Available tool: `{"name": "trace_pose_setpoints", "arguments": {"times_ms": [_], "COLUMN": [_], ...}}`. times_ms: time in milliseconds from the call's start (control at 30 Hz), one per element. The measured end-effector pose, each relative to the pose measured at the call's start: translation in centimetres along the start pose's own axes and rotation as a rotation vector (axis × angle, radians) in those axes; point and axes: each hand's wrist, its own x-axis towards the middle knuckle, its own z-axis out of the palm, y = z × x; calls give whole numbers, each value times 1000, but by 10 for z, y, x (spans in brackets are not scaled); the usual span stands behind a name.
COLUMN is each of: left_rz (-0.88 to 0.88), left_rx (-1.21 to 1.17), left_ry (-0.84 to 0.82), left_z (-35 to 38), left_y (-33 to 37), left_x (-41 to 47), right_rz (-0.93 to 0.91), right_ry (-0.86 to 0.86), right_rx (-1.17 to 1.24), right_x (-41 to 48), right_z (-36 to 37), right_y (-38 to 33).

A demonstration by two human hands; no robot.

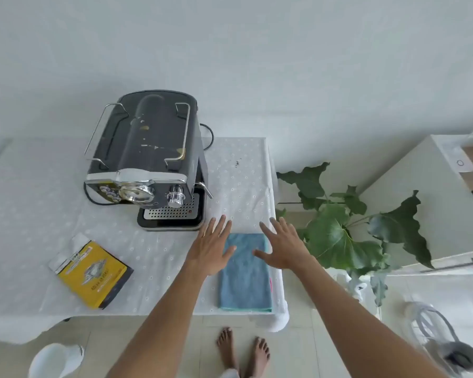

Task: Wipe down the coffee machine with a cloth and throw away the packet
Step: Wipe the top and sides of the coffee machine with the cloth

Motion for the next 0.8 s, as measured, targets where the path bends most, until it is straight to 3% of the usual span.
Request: {"name": "trace_pose_setpoints", "arguments": {"times_ms": [167, 400, 800], "left_rz": [12, 30, -46], "left_rx": [40, -16, -118], "left_ry": [-47, 77, 123], "left_z": [20, 30, 31], "left_y": [-4, -7, 2], "left_x": [16, 28, 50], "right_rz": [-27, -28, -1], "right_ry": [21, 109, 162], "right_rx": [5, 12, 37], "right_x": [12, 28, 45], "right_z": [17, 29, 33], "right_y": [-12, -23, -22]}}
